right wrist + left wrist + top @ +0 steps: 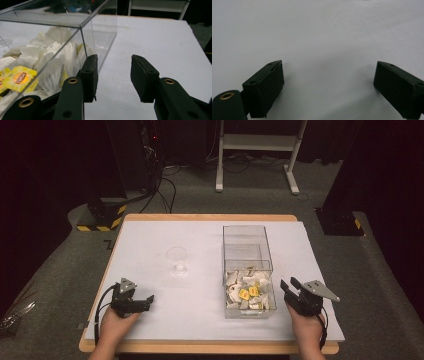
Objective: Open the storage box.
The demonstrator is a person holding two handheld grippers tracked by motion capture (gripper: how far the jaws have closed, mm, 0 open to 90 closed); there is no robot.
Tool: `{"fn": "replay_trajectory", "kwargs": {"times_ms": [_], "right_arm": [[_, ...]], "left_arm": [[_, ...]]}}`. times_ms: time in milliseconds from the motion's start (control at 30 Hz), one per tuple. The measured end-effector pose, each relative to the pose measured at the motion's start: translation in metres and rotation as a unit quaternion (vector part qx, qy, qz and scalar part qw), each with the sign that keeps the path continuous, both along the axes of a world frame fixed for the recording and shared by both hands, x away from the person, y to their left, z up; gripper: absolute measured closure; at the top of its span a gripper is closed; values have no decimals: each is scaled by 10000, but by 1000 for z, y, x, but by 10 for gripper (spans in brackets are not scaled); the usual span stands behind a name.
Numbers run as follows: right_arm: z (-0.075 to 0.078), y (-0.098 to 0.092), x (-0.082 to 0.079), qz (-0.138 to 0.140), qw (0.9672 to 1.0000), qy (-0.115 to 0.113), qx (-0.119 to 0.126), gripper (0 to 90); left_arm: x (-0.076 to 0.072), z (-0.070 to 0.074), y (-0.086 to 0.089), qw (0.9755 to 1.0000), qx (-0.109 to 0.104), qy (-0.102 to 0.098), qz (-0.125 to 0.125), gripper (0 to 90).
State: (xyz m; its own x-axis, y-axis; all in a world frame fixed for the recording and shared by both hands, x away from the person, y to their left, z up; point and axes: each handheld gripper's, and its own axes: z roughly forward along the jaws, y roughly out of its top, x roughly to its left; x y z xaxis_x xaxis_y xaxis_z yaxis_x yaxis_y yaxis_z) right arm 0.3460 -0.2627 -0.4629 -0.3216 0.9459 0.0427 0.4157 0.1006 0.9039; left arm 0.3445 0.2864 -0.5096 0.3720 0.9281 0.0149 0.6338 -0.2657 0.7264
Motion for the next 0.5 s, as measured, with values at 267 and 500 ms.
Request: {"fn": "replay_trajectory", "kwargs": {"times_ms": [267,500], "right_arm": [[-16,-4,3,-13,9998,185,-93,564],[-22,-7,6,-14,9995,287,-141,558]], "left_arm": [[0,0,0,10000,-2,6,13,102],[-2,5,-3,9999,-13,-110,-99,134]]}}
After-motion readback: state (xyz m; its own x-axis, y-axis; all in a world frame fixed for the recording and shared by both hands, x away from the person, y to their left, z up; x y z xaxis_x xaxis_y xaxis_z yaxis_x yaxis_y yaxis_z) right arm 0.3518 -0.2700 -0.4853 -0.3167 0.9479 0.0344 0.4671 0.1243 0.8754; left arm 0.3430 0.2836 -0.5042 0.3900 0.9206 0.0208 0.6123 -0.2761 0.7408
